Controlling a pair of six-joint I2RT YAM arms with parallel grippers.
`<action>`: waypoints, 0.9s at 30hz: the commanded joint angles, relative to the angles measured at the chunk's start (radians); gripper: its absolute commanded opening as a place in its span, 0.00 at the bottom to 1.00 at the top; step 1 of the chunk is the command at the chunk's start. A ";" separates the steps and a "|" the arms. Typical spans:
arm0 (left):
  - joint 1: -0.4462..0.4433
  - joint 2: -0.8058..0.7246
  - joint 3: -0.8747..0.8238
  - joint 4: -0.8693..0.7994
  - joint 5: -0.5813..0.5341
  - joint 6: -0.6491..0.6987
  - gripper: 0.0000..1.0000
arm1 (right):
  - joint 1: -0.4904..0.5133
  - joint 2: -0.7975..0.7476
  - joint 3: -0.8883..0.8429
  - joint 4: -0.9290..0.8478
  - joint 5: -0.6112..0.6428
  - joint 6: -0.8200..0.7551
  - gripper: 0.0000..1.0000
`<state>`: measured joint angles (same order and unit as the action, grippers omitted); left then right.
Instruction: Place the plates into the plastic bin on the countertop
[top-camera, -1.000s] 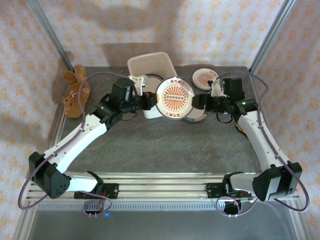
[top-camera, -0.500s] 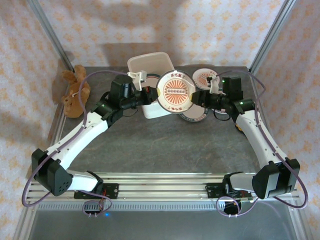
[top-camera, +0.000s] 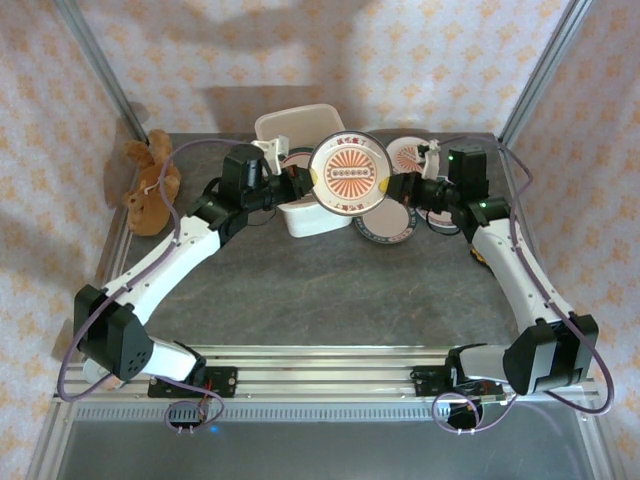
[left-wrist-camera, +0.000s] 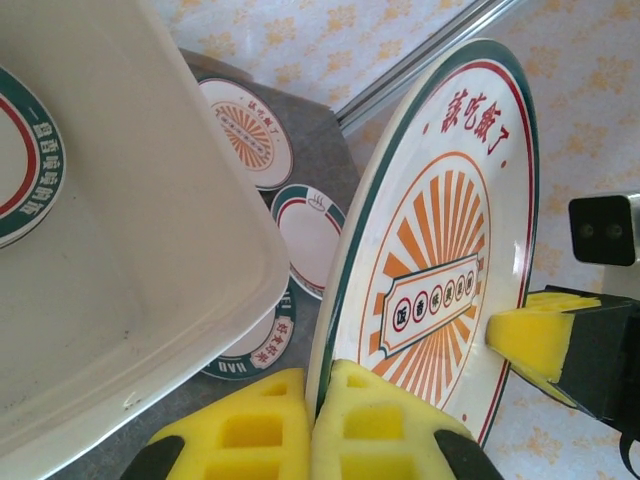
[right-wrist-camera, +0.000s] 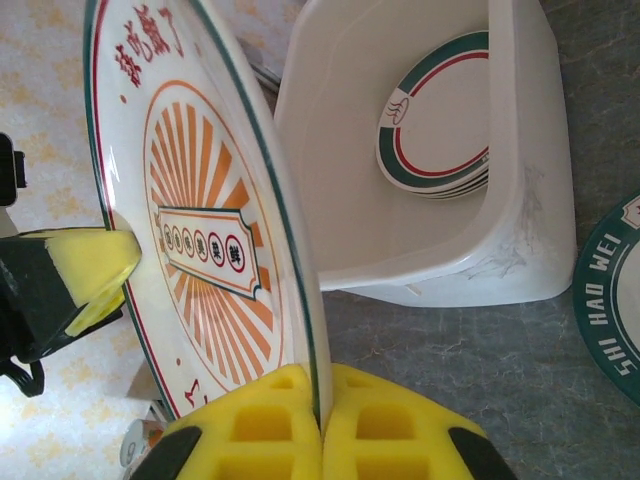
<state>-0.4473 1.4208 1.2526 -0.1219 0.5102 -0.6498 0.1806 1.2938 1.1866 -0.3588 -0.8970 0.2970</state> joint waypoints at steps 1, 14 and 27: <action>-0.009 0.026 0.081 -0.009 0.010 0.049 0.03 | 0.012 0.023 0.025 0.107 -0.024 0.055 0.00; 0.049 0.110 0.259 -0.217 -0.160 0.158 0.61 | 0.095 0.163 0.174 0.243 0.262 0.381 0.00; 0.160 0.037 0.288 -0.384 -0.282 0.267 0.64 | 0.311 0.516 0.631 -0.070 0.785 0.480 0.00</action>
<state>-0.3046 1.5154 1.5307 -0.4480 0.2756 -0.4408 0.4465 1.7828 1.7069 -0.3573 -0.2817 0.7563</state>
